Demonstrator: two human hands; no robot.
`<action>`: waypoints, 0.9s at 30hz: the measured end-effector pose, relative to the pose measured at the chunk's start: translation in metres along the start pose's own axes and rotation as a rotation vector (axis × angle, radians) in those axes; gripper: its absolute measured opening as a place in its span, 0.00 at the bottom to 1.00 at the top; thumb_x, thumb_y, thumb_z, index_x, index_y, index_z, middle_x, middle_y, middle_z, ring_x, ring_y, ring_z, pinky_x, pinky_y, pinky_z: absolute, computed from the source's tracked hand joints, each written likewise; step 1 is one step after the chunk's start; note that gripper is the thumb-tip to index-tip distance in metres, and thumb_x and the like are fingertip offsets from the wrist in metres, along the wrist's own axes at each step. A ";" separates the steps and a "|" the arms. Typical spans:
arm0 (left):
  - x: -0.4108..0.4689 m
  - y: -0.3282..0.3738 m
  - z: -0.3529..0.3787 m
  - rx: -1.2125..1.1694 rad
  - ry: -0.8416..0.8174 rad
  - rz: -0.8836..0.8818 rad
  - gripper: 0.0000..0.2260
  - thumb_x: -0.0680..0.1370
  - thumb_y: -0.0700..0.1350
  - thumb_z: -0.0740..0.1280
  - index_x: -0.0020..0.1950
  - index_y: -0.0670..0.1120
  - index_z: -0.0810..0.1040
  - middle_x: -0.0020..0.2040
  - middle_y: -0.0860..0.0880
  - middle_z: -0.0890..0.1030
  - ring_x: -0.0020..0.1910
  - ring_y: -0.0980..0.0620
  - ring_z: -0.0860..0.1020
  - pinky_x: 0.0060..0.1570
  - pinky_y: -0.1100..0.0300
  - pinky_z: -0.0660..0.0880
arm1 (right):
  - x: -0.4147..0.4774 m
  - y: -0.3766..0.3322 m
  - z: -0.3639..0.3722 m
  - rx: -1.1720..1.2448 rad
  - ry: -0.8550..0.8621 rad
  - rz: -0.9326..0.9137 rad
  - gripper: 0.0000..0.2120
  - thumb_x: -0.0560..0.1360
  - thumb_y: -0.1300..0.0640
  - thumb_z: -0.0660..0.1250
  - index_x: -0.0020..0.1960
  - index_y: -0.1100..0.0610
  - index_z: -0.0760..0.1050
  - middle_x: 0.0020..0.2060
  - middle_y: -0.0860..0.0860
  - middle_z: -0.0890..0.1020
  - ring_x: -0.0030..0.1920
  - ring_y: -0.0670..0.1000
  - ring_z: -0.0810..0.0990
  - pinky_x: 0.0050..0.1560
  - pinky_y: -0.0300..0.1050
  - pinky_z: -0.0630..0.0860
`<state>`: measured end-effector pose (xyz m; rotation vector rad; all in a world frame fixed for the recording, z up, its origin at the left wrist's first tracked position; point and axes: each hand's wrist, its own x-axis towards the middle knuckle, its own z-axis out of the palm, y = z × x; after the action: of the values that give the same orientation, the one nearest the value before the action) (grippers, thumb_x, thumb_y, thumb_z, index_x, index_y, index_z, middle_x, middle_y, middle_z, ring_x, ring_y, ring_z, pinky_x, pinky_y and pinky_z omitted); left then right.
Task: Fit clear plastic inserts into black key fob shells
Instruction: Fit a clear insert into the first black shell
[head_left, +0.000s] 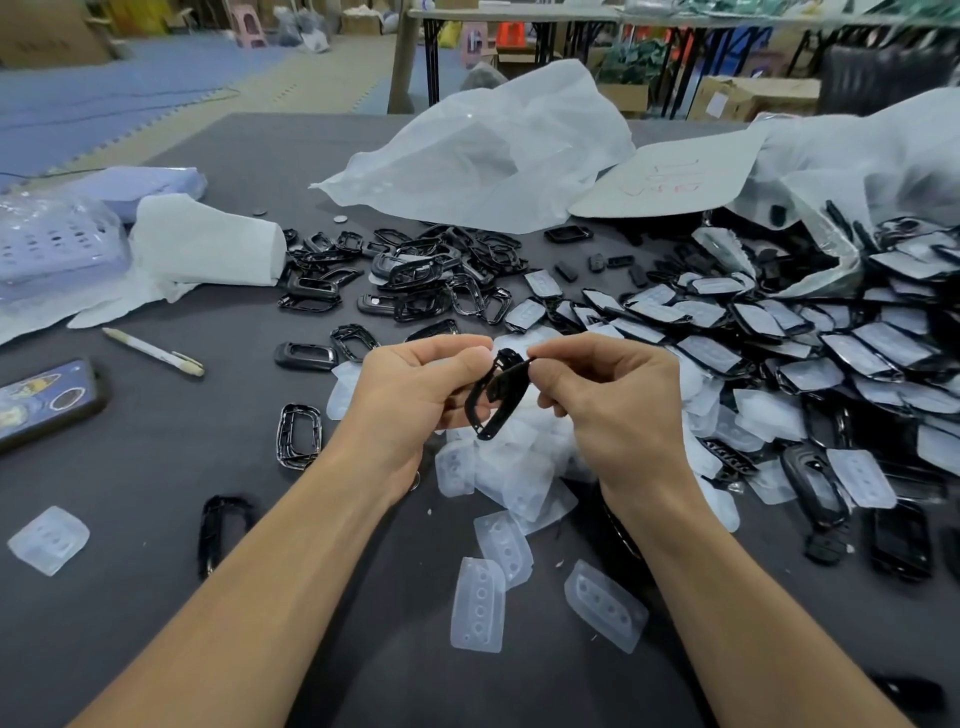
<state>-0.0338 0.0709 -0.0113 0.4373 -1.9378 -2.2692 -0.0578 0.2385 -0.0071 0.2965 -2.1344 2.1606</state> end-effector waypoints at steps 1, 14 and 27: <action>-0.001 0.000 0.000 0.000 -0.022 -0.001 0.04 0.78 0.39 0.74 0.50 0.45 0.88 0.37 0.44 0.85 0.29 0.52 0.80 0.32 0.64 0.78 | 0.000 0.000 0.000 -0.033 0.004 -0.019 0.10 0.71 0.68 0.76 0.42 0.54 0.87 0.33 0.51 0.86 0.30 0.47 0.80 0.36 0.38 0.76; -0.005 0.005 -0.003 -0.011 0.019 0.069 0.17 0.71 0.27 0.75 0.54 0.46 0.85 0.39 0.41 0.88 0.31 0.50 0.84 0.34 0.63 0.80 | 0.000 0.002 -0.002 -0.061 0.050 -0.009 0.12 0.72 0.67 0.75 0.48 0.51 0.87 0.38 0.50 0.87 0.35 0.48 0.84 0.41 0.40 0.79; -0.008 0.003 0.004 0.095 0.081 0.137 0.15 0.71 0.30 0.78 0.48 0.49 0.86 0.39 0.46 0.88 0.37 0.49 0.86 0.41 0.58 0.84 | -0.009 -0.001 0.001 -0.601 0.097 -0.394 0.07 0.72 0.61 0.79 0.46 0.49 0.87 0.35 0.42 0.85 0.37 0.45 0.82 0.40 0.39 0.77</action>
<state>-0.0274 0.0763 -0.0066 0.3873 -1.9767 -2.0511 -0.0486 0.2379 -0.0078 0.4885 -2.3001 1.2368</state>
